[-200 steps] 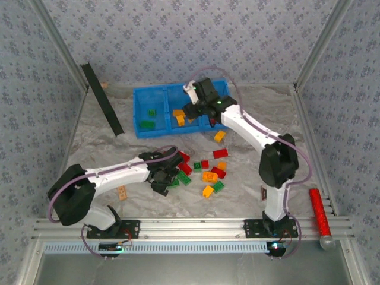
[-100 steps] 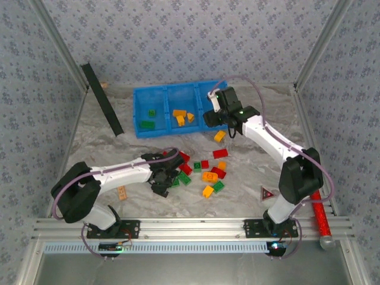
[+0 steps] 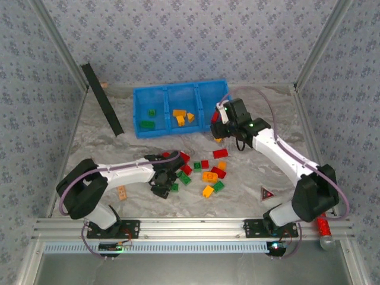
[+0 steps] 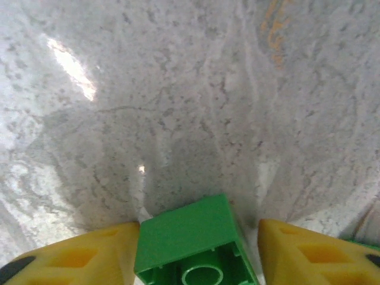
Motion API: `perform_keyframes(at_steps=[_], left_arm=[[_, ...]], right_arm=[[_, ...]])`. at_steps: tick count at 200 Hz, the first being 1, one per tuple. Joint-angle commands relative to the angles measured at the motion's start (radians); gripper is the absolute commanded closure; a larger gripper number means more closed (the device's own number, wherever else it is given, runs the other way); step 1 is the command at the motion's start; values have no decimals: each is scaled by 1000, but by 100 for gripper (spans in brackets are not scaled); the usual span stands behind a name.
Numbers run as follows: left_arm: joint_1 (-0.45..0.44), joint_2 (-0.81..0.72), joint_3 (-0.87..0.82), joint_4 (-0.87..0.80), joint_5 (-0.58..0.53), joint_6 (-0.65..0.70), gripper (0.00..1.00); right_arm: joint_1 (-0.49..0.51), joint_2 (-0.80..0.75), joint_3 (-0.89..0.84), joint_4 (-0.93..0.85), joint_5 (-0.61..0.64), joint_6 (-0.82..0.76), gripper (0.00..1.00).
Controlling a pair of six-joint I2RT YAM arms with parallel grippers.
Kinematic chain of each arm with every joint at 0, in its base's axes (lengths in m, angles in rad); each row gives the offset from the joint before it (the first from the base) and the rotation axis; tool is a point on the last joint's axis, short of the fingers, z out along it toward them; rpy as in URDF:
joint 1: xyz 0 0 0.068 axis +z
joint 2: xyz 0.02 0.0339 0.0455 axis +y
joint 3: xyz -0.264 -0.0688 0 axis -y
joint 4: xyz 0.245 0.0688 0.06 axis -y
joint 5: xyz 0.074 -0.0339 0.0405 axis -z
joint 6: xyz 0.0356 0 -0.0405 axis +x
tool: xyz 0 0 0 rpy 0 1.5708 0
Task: Sort the legos into containers by color
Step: Pick up the lego from the middle-left of the table, then pick up the lego from the center of the table, then place the lego in the container.
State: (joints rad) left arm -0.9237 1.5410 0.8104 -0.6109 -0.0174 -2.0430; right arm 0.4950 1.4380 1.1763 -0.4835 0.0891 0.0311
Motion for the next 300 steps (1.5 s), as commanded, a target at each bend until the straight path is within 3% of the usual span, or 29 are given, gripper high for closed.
perform_keyframes(at_steps=[1, 52, 82, 105, 145, 193, 237, 300], left_arm=[[7, 54, -2, 80, 3, -104, 53], [51, 55, 23, 43, 18, 67, 75], [112, 47, 19, 93, 85, 249, 78], [144, 26, 18, 105, 124, 307, 82], [194, -62, 112, -8, 43, 462, 84], [283, -146, 283, -129, -110, 750, 85], [354, -122, 453, -166, -239, 989, 85], [468, -26, 600, -132, -312, 1179, 85]], right_arm=[[-7, -46, -58, -53, 9, 44, 32], [-64, -42, -114, -63, -33, 225, 32], [-82, -20, -141, -35, -42, 337, 30], [-112, 13, -155, -7, -66, 403, 30], [-122, 62, -172, 68, -114, 450, 29], [-119, 151, -169, 119, -149, 522, 31], [-96, 233, -142, 146, -126, 558, 31], [-50, 271, -101, 106, -89, 538, 26]])
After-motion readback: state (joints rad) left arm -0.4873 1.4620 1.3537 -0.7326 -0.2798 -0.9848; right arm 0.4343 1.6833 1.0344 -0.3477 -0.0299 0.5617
